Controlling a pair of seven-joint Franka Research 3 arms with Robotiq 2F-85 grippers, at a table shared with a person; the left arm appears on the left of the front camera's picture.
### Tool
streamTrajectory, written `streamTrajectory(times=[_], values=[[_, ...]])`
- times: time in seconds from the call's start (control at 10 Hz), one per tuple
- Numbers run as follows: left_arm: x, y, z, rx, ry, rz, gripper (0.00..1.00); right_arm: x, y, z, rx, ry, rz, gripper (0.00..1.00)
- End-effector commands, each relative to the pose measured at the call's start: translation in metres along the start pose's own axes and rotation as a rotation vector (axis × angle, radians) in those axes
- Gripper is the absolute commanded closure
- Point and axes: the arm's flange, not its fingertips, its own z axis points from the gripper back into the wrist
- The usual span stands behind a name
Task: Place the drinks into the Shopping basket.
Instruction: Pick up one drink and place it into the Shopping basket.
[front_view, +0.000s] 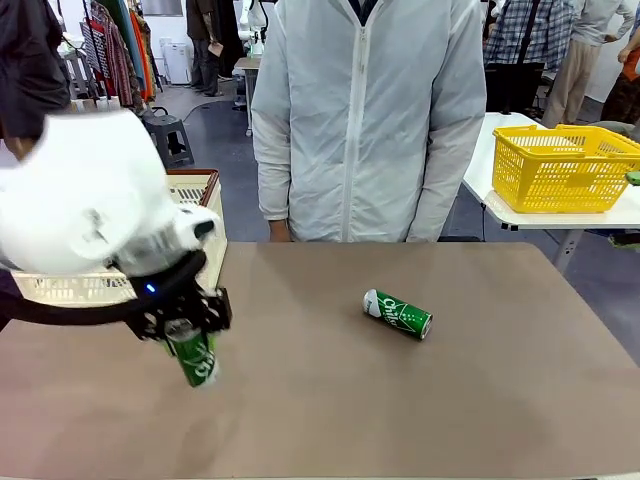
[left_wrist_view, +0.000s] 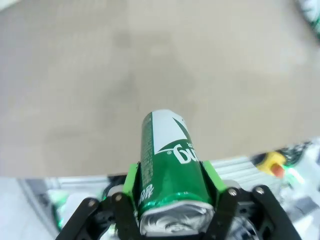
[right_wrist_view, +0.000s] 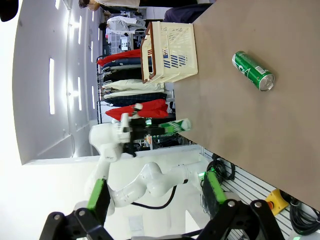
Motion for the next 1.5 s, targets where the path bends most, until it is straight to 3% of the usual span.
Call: streamTrajectory(times=[0.0, 0.3, 0.4, 0.5, 0.9, 1.1, 1.2, 1.4], values=[[-0.012, 0.023, 0.093, -0.069, 0.008, -0.029, 1.00, -0.001, 0.004, 0.002, -0.005, 0.007, -0.015, 0.00], [-0.016, 0.050, 0.161, -0.055, -0.033, -0.069, 1.00, -0.001, 0.004, 0.002, -0.005, 0.007, -0.015, 0.00], [-0.021, 0.058, 0.164, -0.105, -0.089, -0.016, 1.00, -0.001, 0.004, 0.002, -0.005, 0.007, -0.015, 0.00], [-0.028, 0.046, 0.163, -0.070, -0.027, -0.045, 1.00, -0.001, 0.004, 0.002, -0.005, 0.007, -0.015, 0.00], [-0.026, 0.048, 0.162, -0.057, -0.029, -0.036, 1.00, -0.001, 0.004, 0.002, -0.005, 0.007, -0.015, 0.00], [0.046, 0.048, 0.200, -0.084, -0.084, 0.111, 1.00, -0.001, 0.004, 0.002, -0.005, 0.007, -0.015, 0.00], [0.096, 0.047, 0.219, -0.046, -0.161, 0.151, 1.00, -0.001, 0.004, 0.002, -0.005, 0.007, -0.015, 0.00], [0.183, 0.044, 0.233, -0.061, -0.255, 0.107, 1.00, -0.001, 0.004, 0.002, -0.005, 0.007, -0.015, 0.00]])
